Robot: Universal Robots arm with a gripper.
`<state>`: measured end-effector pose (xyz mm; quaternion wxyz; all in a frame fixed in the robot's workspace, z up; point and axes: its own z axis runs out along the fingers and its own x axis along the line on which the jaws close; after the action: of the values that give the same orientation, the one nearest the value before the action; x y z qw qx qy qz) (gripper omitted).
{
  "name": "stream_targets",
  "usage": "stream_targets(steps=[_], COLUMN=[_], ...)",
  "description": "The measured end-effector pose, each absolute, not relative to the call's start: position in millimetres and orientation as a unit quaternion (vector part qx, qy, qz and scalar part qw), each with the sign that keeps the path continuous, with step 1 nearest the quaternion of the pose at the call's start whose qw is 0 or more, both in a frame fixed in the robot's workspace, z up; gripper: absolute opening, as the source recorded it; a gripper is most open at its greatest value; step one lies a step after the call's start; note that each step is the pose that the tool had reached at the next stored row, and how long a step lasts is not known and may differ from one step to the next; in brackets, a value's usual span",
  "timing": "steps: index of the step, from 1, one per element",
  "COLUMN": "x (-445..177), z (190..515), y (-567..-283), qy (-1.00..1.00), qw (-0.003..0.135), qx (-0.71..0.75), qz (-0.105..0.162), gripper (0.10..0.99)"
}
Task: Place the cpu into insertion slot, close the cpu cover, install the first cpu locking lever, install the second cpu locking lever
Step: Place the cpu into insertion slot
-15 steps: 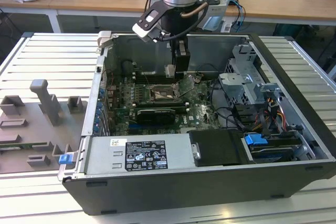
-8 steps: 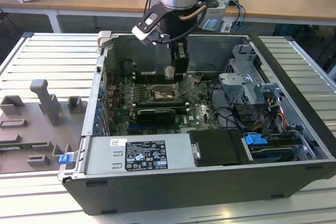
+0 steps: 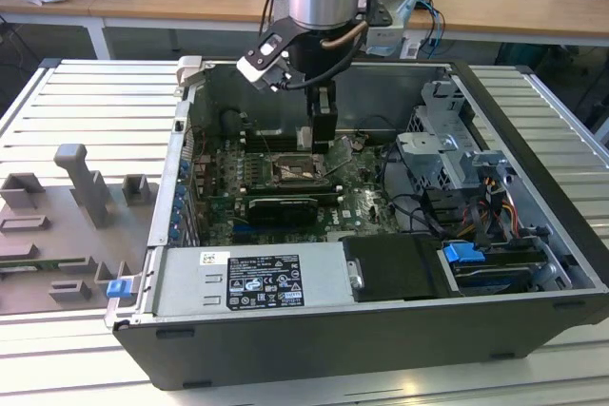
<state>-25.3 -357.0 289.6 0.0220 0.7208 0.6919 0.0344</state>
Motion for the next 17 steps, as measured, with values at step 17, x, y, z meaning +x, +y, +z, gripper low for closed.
stream_targets(steps=[17], x=[-36.7], z=[240.9], y=[-336.5], qy=[0.710], qw=[0.021], qx=[0.703], qz=[0.035], gripper=[0.541])
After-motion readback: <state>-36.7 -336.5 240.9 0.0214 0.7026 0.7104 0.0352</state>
